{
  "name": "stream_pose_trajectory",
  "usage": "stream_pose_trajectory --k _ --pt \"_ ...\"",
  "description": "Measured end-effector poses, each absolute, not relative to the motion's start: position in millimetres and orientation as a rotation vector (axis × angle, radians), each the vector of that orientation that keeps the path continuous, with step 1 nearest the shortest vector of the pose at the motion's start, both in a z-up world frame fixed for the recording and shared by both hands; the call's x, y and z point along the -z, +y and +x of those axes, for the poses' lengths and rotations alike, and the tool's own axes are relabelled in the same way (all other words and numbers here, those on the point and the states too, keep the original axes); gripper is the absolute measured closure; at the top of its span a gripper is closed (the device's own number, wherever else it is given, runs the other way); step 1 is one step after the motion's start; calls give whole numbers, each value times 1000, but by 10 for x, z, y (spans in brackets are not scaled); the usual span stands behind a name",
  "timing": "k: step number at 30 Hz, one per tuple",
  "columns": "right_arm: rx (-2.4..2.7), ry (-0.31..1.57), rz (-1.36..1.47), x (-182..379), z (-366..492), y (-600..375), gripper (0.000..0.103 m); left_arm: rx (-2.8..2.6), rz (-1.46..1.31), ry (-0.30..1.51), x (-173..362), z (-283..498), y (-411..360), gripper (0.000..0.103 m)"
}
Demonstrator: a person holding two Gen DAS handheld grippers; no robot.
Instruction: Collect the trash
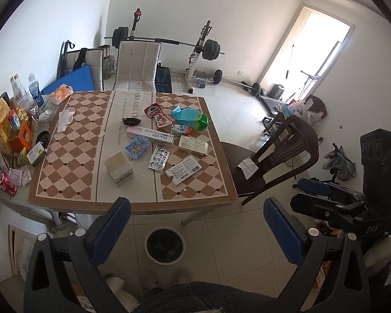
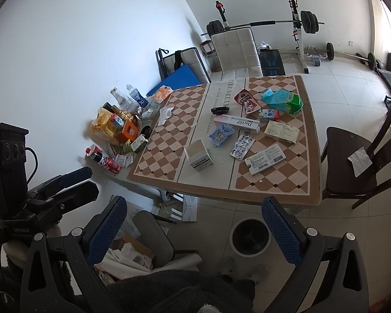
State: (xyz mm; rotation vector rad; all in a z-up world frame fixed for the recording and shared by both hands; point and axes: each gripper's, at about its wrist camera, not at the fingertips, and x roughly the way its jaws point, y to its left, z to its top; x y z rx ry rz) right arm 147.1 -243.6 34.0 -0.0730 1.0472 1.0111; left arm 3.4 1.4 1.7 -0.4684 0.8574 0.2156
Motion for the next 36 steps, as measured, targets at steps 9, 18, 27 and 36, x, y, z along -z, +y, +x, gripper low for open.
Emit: stream_pose_trajectory --k 9,18,27,36 --pt "-1017 1043 -76 -332 1409 -2429 0 -212 -467 854 -16 11 9 0" --pt "-1017 1042 -73 -336 1409 -2445 0 -212 -466 850 -18 -1 5 0" --pt "-1018 1041 -74 -337 1414 -2455 0 -210 -466 849 -23 -30 -11 0" --pt "-1018 1039 -72 -338 1413 -2463 0 -209 -467 848 -20 -34 -14 0"
